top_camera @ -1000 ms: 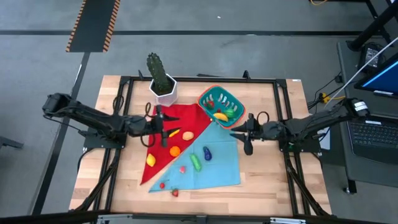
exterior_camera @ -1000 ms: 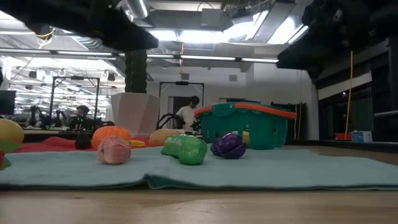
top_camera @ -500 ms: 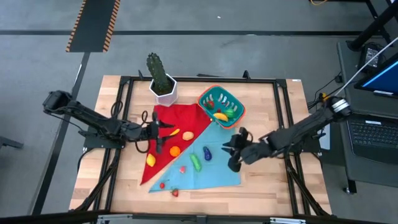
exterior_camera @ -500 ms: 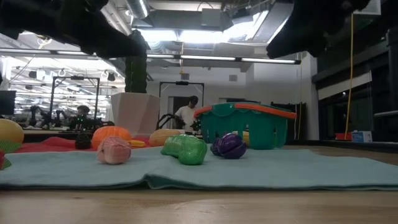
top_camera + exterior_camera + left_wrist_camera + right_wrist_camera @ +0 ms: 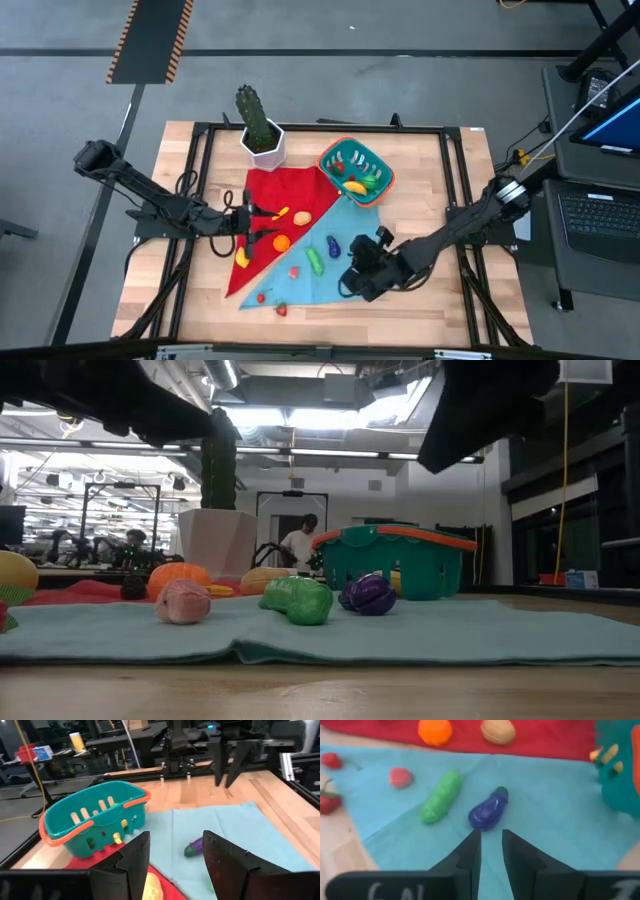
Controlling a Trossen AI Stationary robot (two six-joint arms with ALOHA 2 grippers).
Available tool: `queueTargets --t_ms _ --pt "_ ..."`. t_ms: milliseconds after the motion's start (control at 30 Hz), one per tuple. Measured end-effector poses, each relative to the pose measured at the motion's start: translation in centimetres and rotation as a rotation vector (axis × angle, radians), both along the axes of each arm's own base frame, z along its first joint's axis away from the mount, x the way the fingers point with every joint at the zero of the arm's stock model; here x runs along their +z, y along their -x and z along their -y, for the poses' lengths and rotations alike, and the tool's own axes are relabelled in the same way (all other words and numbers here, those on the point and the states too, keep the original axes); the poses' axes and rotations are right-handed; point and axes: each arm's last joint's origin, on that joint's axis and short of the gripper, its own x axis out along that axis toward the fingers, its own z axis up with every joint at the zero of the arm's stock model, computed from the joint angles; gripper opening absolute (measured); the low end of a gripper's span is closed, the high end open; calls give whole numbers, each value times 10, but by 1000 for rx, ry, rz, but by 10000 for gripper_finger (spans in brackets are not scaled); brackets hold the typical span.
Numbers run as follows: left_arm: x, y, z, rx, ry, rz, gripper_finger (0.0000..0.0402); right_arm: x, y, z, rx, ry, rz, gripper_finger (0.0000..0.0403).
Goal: Build produce basket
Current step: Put the purple eggplant into the blue basket
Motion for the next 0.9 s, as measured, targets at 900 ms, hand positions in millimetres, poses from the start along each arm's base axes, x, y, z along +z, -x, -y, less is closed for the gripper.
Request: queueTargets --t_ms 900 --pt "-6 5 10 -76 -60 -62 173 8 -48 16 -122 -173 -35 81"
